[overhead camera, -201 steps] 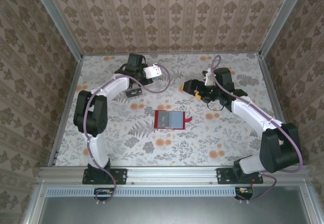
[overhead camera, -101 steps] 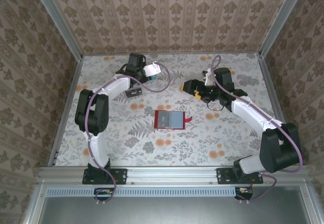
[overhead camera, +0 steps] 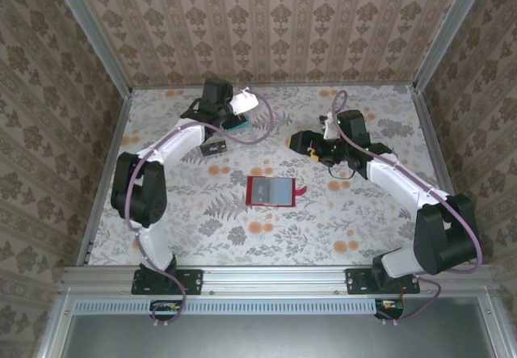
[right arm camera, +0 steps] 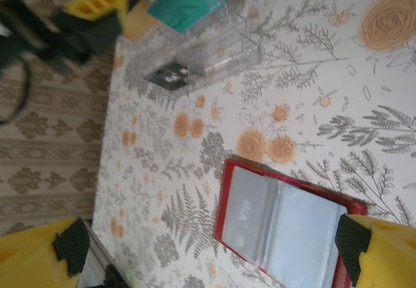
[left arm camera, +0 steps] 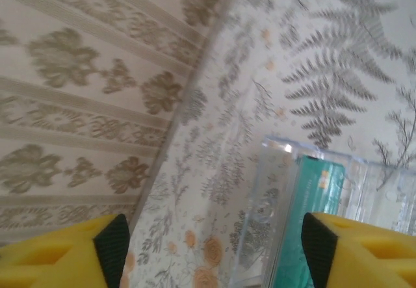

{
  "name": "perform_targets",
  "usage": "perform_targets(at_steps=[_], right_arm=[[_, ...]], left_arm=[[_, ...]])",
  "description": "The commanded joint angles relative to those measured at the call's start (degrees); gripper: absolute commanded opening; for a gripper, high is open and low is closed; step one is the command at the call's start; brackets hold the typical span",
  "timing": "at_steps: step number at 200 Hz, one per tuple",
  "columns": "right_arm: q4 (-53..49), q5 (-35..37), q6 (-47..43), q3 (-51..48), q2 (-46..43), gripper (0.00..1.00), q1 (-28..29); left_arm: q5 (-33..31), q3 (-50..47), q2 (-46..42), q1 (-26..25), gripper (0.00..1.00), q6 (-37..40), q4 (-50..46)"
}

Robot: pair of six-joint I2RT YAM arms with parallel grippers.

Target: Take the credit cards out of the card holder

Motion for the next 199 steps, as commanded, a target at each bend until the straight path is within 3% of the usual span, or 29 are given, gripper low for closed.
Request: perform_targets(at_steps=[1, 44, 67, 86, 94, 114, 131, 155, 172, 199], right_arm=[[-3.8, 4.5, -3.7, 1.0, 0.7, 1.00, 2.4], [-7.1, 11.5, -6.8, 0.5, 1.1, 1.00, 7.5], [-7.6, 13.2, -7.7, 0.1, 1.5, 1.00, 9.9], [-7.9, 15.5, -7.9, -0.5, 2.1, 1.00, 11.9], [-7.7, 16.2, -7.9, -0.8, 2.4, 1.00, 12.6], [-7.5, 17.4, -7.9, -1.5, 3.5, 0.91, 14.0], [-7.5, 19.6, -7.9, -2.2, 4.5, 0.79, 15.4], [-6.7, 21.2, -7.6, -3.5, 6.1, 0.59, 16.8], [-6.3, 22.3, -7.2, -4.1, 7.4, 0.45, 17.8], [-6.4, 24.8, -6.5, -4.7, 9.6, 0.36, 19.0]], left_arm=[[-4.5, -1.4, -5.5, -1.6, 1.00, -8.4, -0.1], [-9.1, -6.3, -13.7, -1.5, 1.00, -24.9, -0.2], [-15.4, -9.1, -17.8, -0.8, 1.00, -38.7, -0.8], [-12.5, -9.0, -19.6, 3.6, 1.00, -51.3, -8.6], [-7.9, -7.9, -19.8, 5.9, 1.00, -56.5, -13.8], [1.4, -7.6, -20.8, 9.8, 1.00, -64.1, -20.8], [6.0, -13.6, -24.9, 9.7, 1.00, -62.7, -17.1], [8.8, -21.8, -30.3, 9.7, 1.00, -66.5, -12.9], [10.8, -24.7, -31.9, 9.6, 0.92, -70.7, -13.5], [13.0, -30.2, -33.0, 8.3, 0.80, -77.4, -12.6]])
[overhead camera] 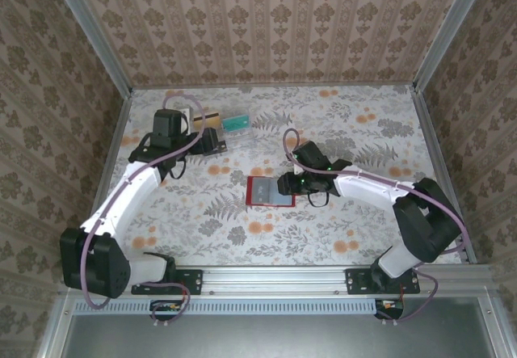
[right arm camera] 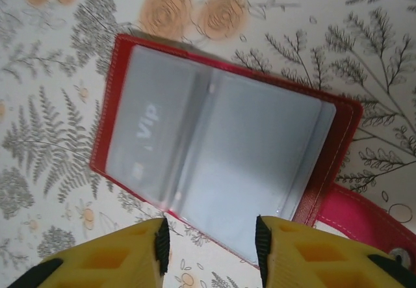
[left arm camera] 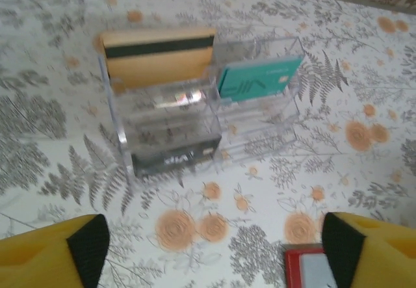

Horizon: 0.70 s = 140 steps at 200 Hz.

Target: Take the credit cards out of the card holder

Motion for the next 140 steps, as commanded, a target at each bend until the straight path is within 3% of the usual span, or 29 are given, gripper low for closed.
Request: perform_targets(at_steps=[1, 19, 58, 107, 140], right_arm=[[-0.3, 4.2, 0.9, -0.9, 1.9, 0.35, 0.9], [-1.7, 5.9, 1.6, -0.3, 3.5, 0.24, 0.9], [-2.5, 6.9, 2.0, 0.0, 5.6, 0.20, 0.9], [-4.2, 8.7, 2.2, 1.1, 7.9, 0.19, 0.9], [-3.5, 7.5, 2.5, 0.7, 9.2, 0.11, 0.9]], left_arm=[[5.0, -4.2, -1.2, -1.1, 0.79, -8.7, 1.4], [6.1, -7.7, -0.7, -2.5, 0.72, -12.7, 3.3], [7.4, -13.5, 1.2, -7.1, 0.54, -18.4, 9.2], [12.6, -12.3, 10.4, -12.8, 0.45, -21.8, 12.9], [15.2, -10.9, 16.3, -15.5, 0.41, -22.7, 14.9]])
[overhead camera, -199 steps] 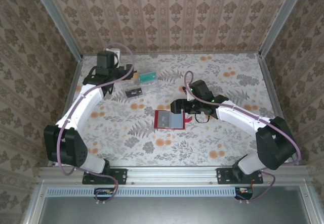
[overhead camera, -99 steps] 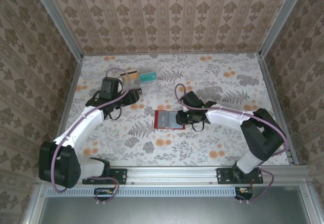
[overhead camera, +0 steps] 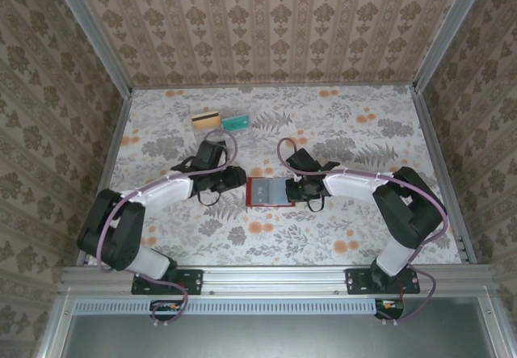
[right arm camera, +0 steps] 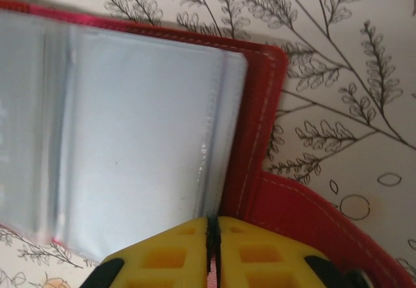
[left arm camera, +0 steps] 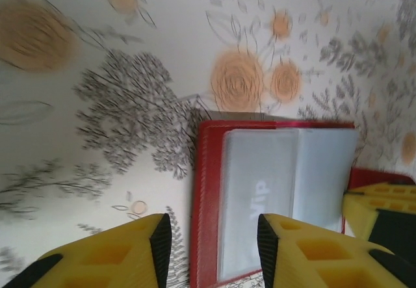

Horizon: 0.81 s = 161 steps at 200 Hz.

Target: Take the credit cards out of the card holder

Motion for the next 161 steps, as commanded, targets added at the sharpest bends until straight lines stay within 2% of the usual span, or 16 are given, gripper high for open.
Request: perform_targets(at_steps=[1, 49, 161], right_arm=[[-1.4, 0.5, 0.7, 0.4, 2.0, 0.11, 0.2], [-1.0, 0.2, 1.4, -0.1, 1.8, 0.09, 0.2], [-0.6, -0.1, 2.0, -0.8, 1.9, 0.09, 0.2]], left_arm=[[3.5, 2.4, 3.3, -1.4, 0.41, -2.0, 2.8], [5.1, 3.9, 8.4, -3.1, 0.37, -2.6, 3.4], [7.9, 4.3, 11.8, -5.1, 0.38, -4.0, 4.9]])
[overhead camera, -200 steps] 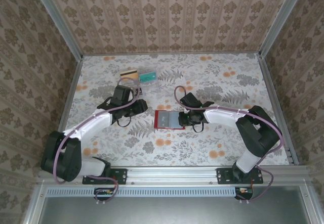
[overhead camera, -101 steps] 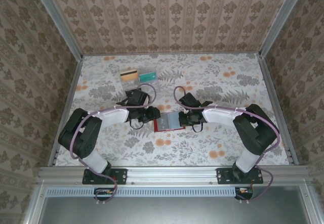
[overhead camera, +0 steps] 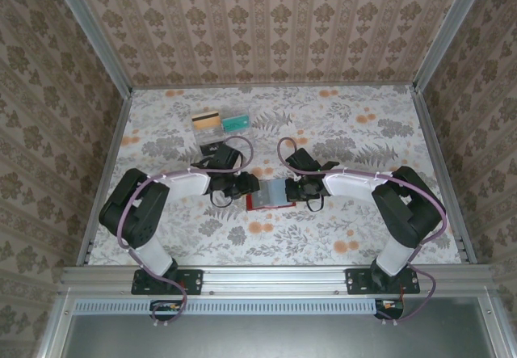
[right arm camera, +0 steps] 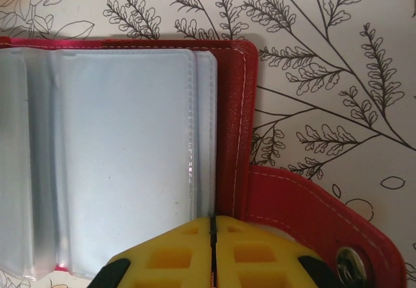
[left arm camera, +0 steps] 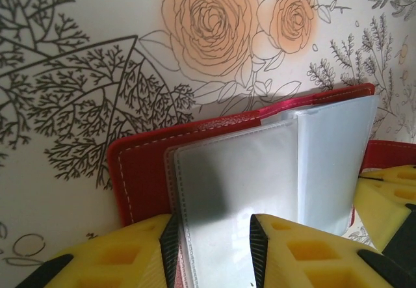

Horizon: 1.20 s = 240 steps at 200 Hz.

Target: Take the credit cards out of the card holder

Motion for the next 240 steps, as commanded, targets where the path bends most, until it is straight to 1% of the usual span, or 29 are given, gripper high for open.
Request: perform_targets(at_steps=[1, 21, 43, 72, 112, 148, 169, 187, 189, 194, 240], right_arm=[[-0.7, 0.0, 0.9, -1.0, 1.6, 0.09, 0.2], [-0.4, 0.0, 1.1, -1.2, 1.5, 0.09, 0.2], [-0.4, 0.0, 1.2, -1.2, 1.6, 0.09, 0.2], [-0.4, -0.1, 1.3, -1.2, 1.8, 0.09, 0.2], [-0.3, 0.0, 1.5, -1.5, 1.6, 0.09, 0.2], [-0.2, 0.3, 2.1, -1.6, 1.2, 0.09, 0.2], [0.0, 1.4, 2.7, -2.3, -1.4, 0.09, 0.0], [-0.4, 2.2, 3.2, -2.6, -4.1, 0.11, -0.6], [-0.5, 2.4, 3.3, -2.6, -4.5, 0.11, -0.7], [-0.7, 2.8, 3.4, -2.7, -5.3, 0.11, -0.9], [-0.9, 2.6, 3.9, -3.9, -10.6, 0.14, -2.9]], left_arm=[[2.9, 1.3, 1.3, -0.9, 0.38, -1.0, 1.8], [4.2, 0.7, 0.7, -0.9, 0.40, -1.6, 4.5], [5.8, 0.2, 0.5, -0.9, 0.47, -2.1, 7.5], [7.4, -0.1, 0.8, -0.9, 0.51, -2.9, 10.1], [10.2, -0.4, 0.9, -0.9, 0.52, -3.3, 13.9], [14.0, 2.7, 3.7, -1.7, 0.53, -3.1, 16.0], [14.1, 4.8, 5.3, -2.4, 0.52, -2.9, 15.7], [14.1, 6.2, 6.4, -2.7, 0.52, -2.9, 15.4], [15.3, 6.4, 6.6, -2.8, 0.52, -2.9, 15.3], [15.9, 6.6, 7.0, -2.9, 0.52, -2.9, 15.3], [17.2, 8.9, 9.5, -3.9, 0.52, -2.9, 14.6]])
